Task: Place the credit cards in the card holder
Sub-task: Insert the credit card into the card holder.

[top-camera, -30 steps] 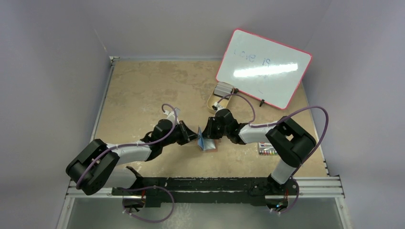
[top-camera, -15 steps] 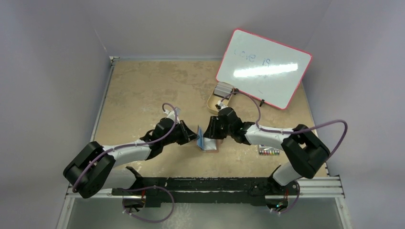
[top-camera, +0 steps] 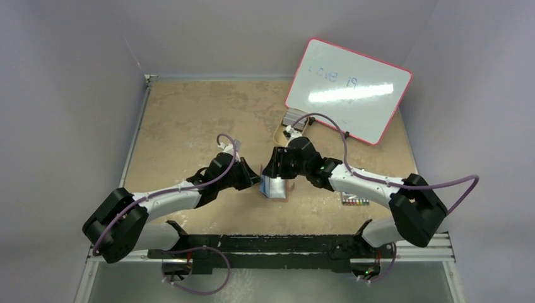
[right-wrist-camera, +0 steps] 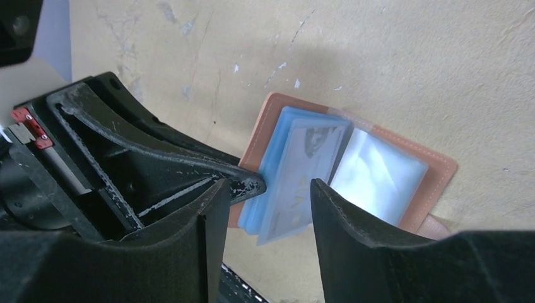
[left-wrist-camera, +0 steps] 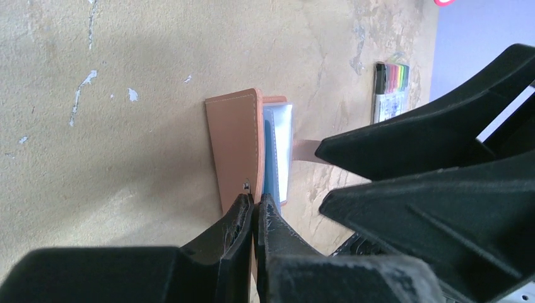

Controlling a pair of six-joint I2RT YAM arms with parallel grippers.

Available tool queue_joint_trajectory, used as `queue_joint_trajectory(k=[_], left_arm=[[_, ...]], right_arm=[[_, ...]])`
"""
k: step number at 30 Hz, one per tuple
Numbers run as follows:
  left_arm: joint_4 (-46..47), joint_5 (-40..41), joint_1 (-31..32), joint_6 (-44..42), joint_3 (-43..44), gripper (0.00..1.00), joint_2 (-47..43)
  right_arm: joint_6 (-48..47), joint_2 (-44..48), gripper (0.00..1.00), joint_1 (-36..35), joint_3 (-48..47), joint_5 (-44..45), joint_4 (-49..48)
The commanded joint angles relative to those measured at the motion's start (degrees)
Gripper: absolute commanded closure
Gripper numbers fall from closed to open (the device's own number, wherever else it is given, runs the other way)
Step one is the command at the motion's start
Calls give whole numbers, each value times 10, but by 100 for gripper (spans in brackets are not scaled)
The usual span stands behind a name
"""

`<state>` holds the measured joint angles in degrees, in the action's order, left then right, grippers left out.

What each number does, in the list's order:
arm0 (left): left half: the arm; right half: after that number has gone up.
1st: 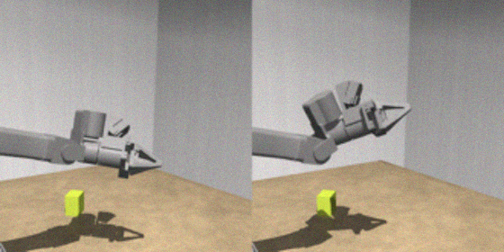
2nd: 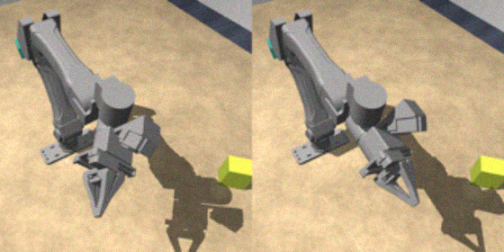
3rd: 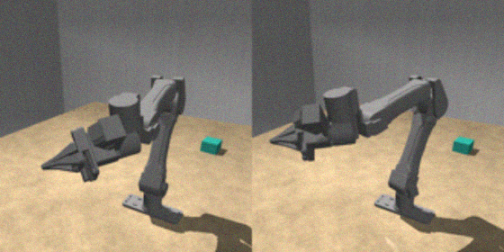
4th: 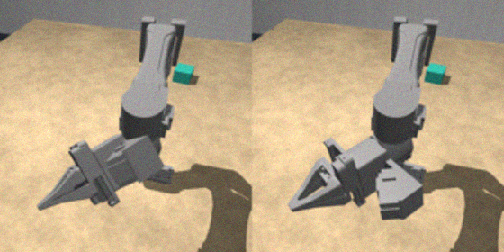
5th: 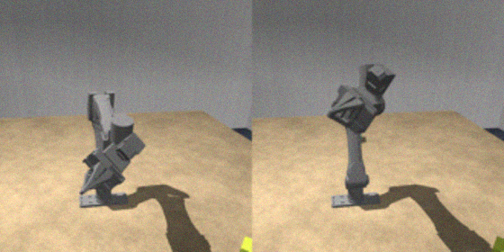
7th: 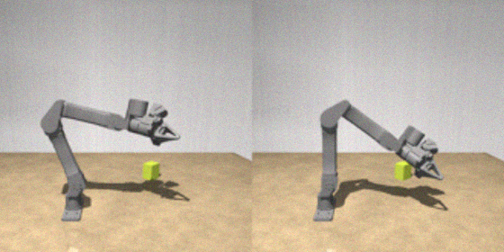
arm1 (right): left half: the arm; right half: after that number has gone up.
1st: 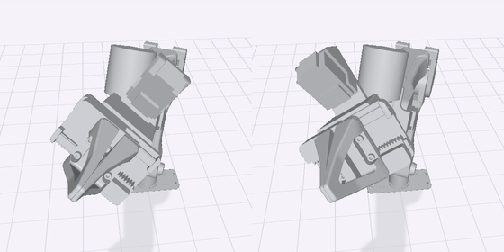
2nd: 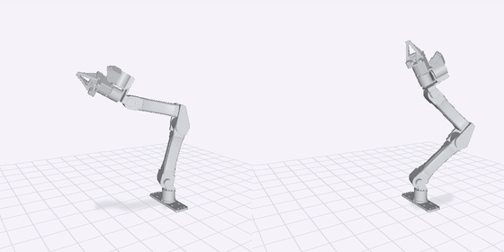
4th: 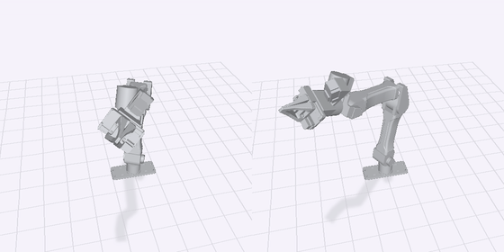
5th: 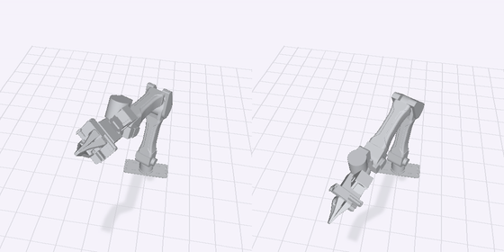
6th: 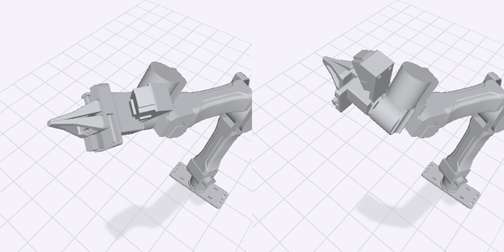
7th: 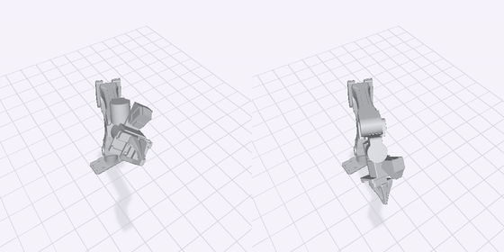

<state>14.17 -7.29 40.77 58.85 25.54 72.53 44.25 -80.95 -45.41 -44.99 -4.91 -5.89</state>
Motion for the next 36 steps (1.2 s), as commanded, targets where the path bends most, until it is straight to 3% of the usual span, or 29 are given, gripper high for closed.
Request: queue_joint_trajectory(k=[1,7,16,23,29,36], left_arm=[[-16,26,10,-17,37,100,-12],[-26,34,18,-21,45,100,-12],[-40,45,25,-26,41,100,-17],[-61,57,25,-27,35,100,-32],[-50,62,25,-17,13,100,-37],[-43,55,25,-13,-4,85,-48]], right_arm=[[10,-6,46,-17,-16,16,2],[10,-26,48,-18,-23,42,24],[11,-23,61,-19,-16,73,54],[7,9,64,-19,-15,114,147],[8,46,64,-17,0,124,167],[-111,64,60,3,-45,107,144]])
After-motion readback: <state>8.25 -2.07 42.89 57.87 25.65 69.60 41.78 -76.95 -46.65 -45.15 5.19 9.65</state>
